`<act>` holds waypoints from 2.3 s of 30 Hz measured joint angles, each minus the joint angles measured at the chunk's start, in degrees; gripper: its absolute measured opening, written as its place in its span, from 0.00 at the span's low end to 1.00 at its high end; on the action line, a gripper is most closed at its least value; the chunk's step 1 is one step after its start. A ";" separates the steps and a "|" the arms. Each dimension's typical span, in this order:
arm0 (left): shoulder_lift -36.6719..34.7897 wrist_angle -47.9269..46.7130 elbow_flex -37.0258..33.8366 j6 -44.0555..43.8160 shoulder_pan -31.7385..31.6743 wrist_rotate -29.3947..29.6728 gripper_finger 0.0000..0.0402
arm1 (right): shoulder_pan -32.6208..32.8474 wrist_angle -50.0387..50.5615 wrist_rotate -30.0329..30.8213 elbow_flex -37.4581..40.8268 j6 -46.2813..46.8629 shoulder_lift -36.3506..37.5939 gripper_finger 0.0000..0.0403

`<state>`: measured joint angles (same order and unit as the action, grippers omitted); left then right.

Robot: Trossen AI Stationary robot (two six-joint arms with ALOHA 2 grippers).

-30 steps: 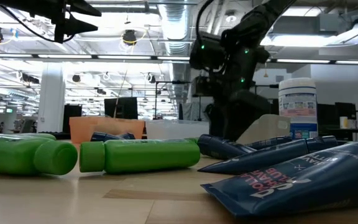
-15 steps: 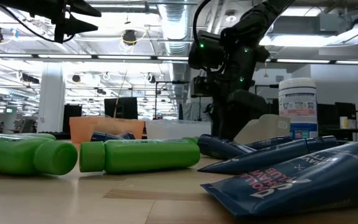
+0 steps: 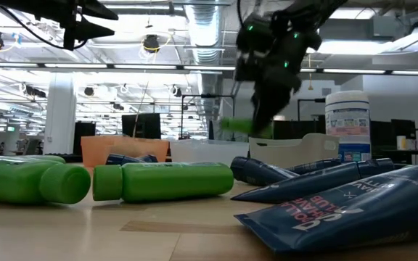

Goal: Pick & Place Travel size toiletries
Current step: Put the green shampoo into the gray bin

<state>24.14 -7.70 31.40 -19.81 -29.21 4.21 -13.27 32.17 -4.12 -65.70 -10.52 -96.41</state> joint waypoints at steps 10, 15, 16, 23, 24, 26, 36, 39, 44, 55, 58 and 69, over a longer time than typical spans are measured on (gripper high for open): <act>0.00 0.00 0.00 -0.03 0.00 0.00 0.50 | -16.06 4.62 13.52 -0.18 12.32 10.35 0.38; 0.00 0.02 0.00 -0.11 0.00 0.00 0.48 | -21.37 8.55 14.77 -0.19 17.85 8.59 0.37; 0.00 0.00 0.00 -0.13 0.00 0.02 0.48 | -21.80 9.14 14.75 -0.19 18.28 7.62 0.37; 0.00 0.02 0.00 -0.15 0.00 0.02 0.48 | -22.22 9.98 14.71 -0.19 19.60 -0.20 0.40; 0.00 0.02 0.00 -0.15 0.00 0.00 0.48 | -22.05 9.88 14.71 -0.19 19.61 -1.23 0.40; 0.01 0.02 0.00 -0.15 0.00 0.00 0.48 | -21.99 10.09 14.72 -0.19 19.61 -3.13 0.40; 0.01 0.02 0.00 -0.15 0.00 0.01 0.46 | -21.86 11.37 14.66 -0.19 19.60 -8.09 0.43; 0.00 0.02 0.00 -0.15 0.00 0.02 0.46 | -21.65 10.68 14.69 -0.23 19.60 -7.95 0.47; 0.01 0.02 0.00 -0.15 0.00 0.02 0.46 | -21.62 10.71 14.66 -0.23 19.21 -7.84 0.54; 0.00 0.02 0.00 0.13 0.00 0.02 0.46 | -18.33 18.30 11.42 -5.21 14.84 4.18 0.59; 0.01 0.02 0.00 0.28 0.00 0.02 0.46 | -15.13 20.48 6.74 -5.37 14.94 11.25 0.59; 0.02 0.03 0.00 0.28 0.00 0.02 0.46 | 9.12 31.89 4.54 -5.36 28.00 24.24 0.59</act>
<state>24.16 -7.67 31.40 -19.53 -29.21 4.23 -4.16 64.06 0.42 -71.05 17.49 -72.17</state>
